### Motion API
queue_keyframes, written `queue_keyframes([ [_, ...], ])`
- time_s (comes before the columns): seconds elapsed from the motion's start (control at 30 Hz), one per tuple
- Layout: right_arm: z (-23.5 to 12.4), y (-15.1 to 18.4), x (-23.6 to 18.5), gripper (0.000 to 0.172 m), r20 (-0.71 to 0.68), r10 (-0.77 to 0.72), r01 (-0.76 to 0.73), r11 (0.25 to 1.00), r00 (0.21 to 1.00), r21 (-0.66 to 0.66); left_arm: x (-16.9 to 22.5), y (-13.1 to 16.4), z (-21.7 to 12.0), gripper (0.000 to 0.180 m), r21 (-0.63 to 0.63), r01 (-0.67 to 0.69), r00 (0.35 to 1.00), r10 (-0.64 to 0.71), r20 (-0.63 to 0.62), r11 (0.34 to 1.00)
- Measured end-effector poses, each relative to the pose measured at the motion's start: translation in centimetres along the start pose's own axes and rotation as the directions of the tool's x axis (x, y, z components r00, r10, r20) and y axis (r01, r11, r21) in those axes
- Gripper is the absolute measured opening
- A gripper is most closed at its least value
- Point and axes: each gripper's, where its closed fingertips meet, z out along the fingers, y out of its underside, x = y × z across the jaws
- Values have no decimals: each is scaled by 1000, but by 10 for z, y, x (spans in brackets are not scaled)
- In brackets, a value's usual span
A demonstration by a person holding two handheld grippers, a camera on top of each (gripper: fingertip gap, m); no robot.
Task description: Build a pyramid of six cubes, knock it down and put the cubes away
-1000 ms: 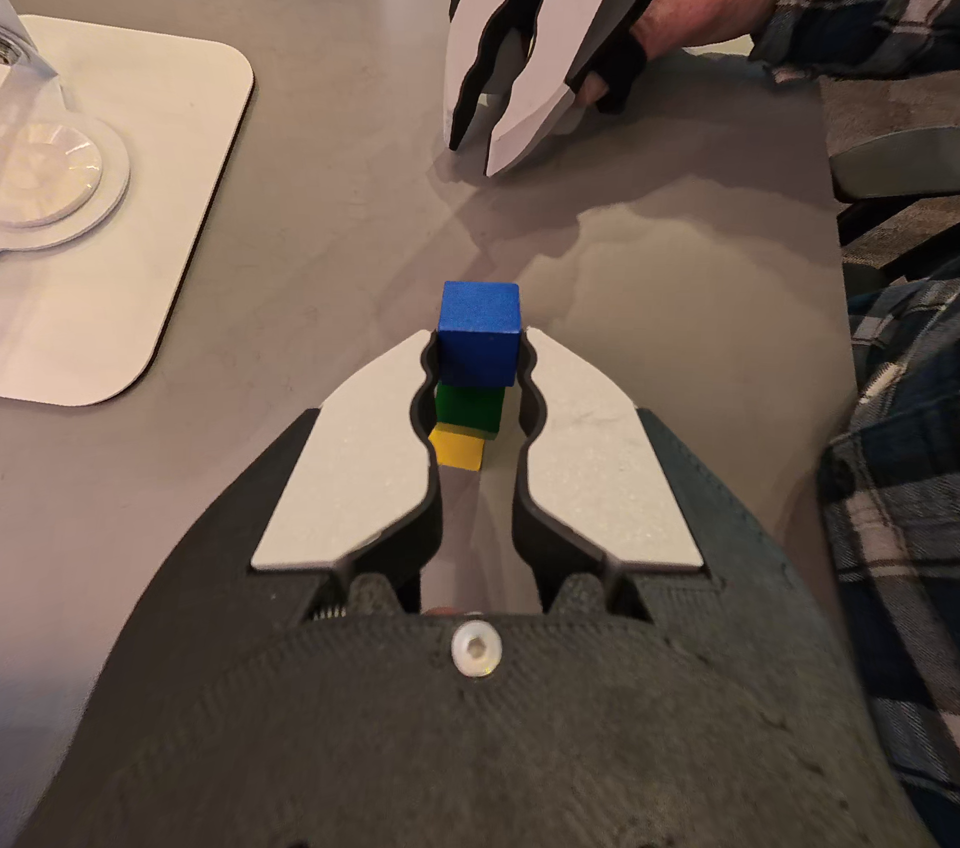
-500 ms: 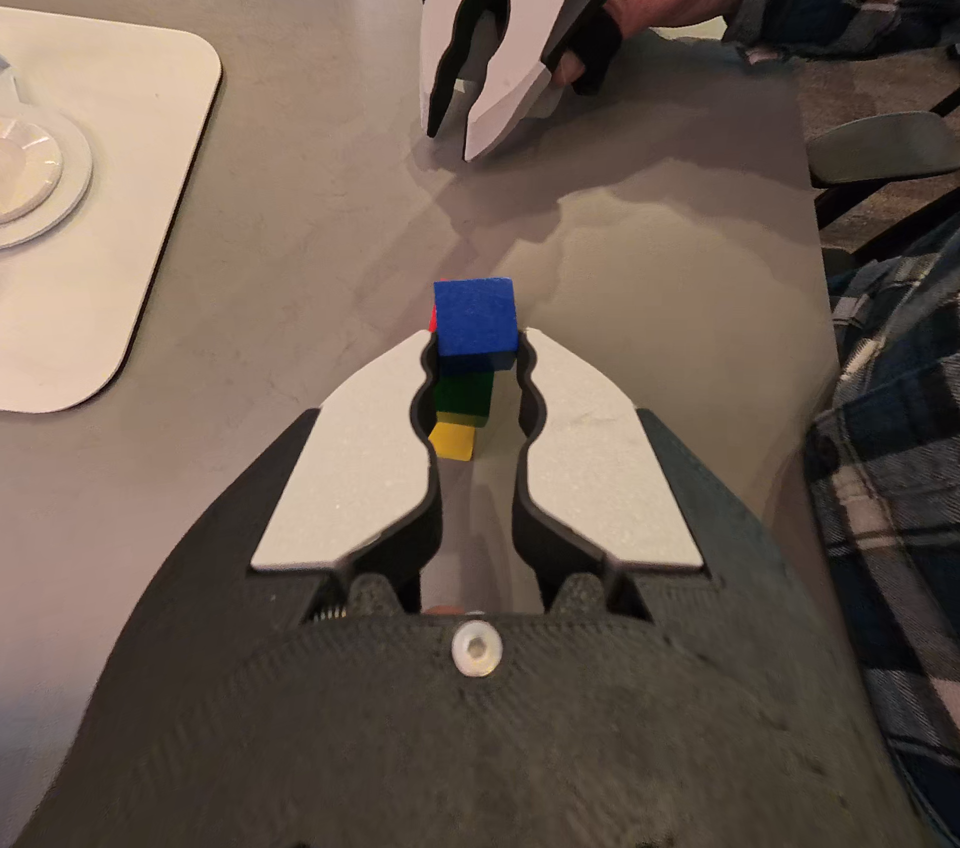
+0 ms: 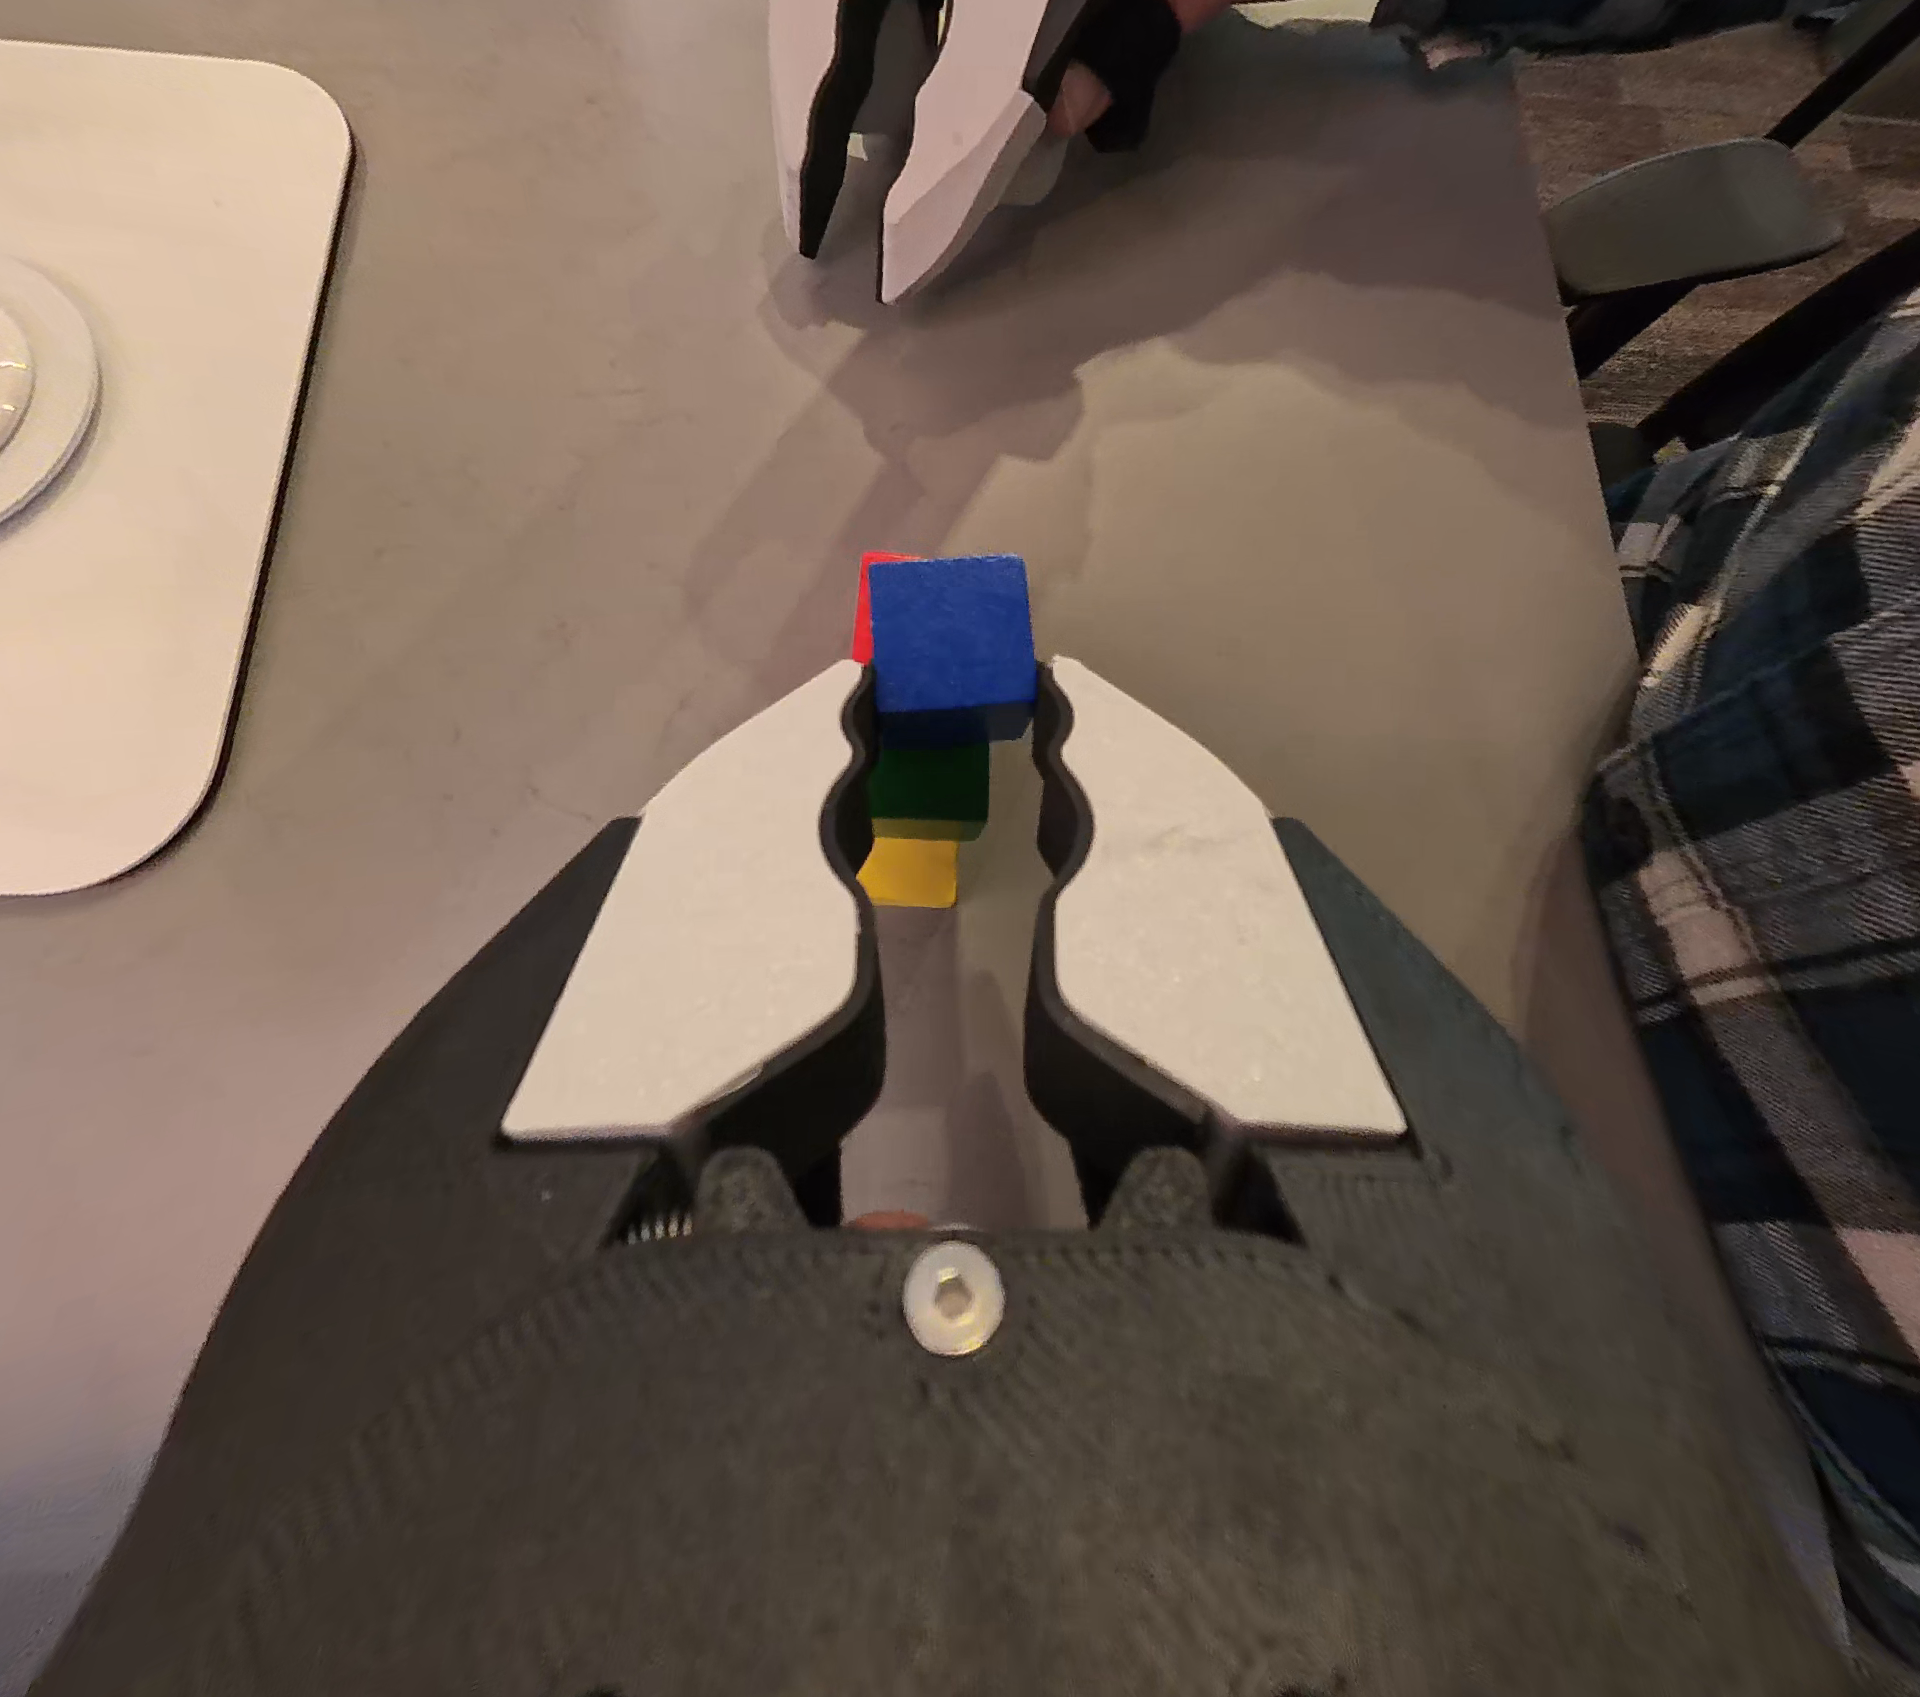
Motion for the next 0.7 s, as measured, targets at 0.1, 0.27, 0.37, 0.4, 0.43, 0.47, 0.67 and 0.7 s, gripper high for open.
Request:
queue_keyframes([
  [0.1,0,0,0,26,1,1,-1,1000,1000,0,-1,0,0,27,3,3,1000,-3,-8,1000],
  [0.27,-1,1,0,26,2,3,-3,1000,1000,1,-3,1,0,28,-5,6,1000,-6,-10,1000],
  [0.37,-1,2,-1,26,2,3,-3,1000,1000,1,-3,2,-1,29,-8,9,1000,-9,-14,1000],
  [0.4,-1,2,-1,26,2,3,-3,1000,1000,1,-3,2,-1,30,-10,11,1000,-11,-15,1000],
  [0.43,-1,2,-1,26,3,3,-3,1000,1000,1,-3,2,-1,31,-8,11,1000,-11,-19,1000],
  [0.47,-1,3,-1,26,4,2,-2,1000,1000,1,-3,2,-1,31,-8,10,1000,-10,-20,1000],
  [0.67,-3,4,-2,30,7,-9,9,1000,1000,-1,-5,4,-8,42,-10,33,999,-33,-5,999],
  [0.7,-4,5,-2,32,7,-13,13,1000,1000,-1,-5,4,-9,43,-10,40,999,-40,-4,999],
])
